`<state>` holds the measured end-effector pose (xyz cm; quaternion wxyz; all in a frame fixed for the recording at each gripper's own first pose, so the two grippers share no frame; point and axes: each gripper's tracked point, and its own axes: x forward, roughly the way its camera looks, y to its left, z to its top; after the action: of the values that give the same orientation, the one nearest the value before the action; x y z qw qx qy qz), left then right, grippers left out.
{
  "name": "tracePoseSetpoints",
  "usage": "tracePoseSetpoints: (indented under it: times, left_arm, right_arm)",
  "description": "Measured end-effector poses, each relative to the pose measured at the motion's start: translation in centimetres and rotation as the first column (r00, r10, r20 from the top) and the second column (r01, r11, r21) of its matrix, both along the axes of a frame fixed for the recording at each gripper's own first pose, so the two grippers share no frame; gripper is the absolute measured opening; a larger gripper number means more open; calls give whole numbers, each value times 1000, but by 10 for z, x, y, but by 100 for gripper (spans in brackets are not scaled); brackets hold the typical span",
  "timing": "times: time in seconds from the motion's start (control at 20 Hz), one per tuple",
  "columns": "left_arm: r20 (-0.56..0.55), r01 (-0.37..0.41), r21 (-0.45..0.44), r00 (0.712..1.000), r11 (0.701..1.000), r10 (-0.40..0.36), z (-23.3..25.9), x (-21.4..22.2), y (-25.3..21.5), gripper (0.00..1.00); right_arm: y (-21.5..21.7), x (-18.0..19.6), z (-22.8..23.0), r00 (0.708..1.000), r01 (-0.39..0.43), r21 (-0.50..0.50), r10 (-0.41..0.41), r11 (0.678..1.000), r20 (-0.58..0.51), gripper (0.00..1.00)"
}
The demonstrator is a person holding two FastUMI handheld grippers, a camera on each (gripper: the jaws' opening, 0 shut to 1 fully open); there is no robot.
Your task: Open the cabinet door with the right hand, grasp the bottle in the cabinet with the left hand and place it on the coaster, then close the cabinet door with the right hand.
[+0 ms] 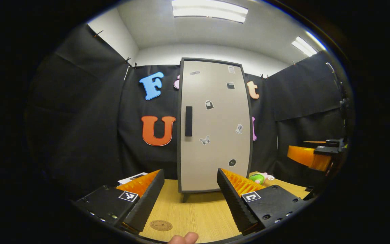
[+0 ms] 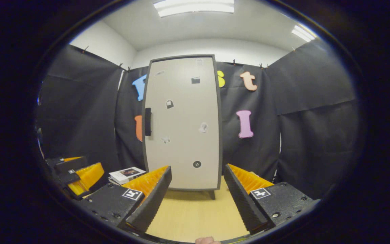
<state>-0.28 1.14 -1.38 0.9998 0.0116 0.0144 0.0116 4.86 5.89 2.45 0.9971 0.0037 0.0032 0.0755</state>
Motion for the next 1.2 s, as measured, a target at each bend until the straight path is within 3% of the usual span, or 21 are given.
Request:
tracePoseSetpoints:
  times: [0.25,0.45,0.6,0.9,1.2]
  left_arm:
    - [-43,-2,-15,999,1000,2,-17,-13,5,95]
    - [-67,-19,-7,998,1000,18,-30,-23,16,95]
    - [-58,-39,35,997,999,41,-30,-28,28,95]
    - [-40,-12,14,999,1000,13,-24,-40,21,95]
    - [-43,-16,-13,999,1000,15,-27,-41,31,95]
  right_arm:
    - [78,74,45,991,-123,-5,123,992,59,100]
    - [147,137,58,980,-200,70,199,977,18,100]
    - [176,180,65,983,-183,66,183,981,-3,100]
    - [212,255,54,989,-130,2,130,992,-72,100]
    - [233,291,41,991,-101,-42,96,994,-90,98]
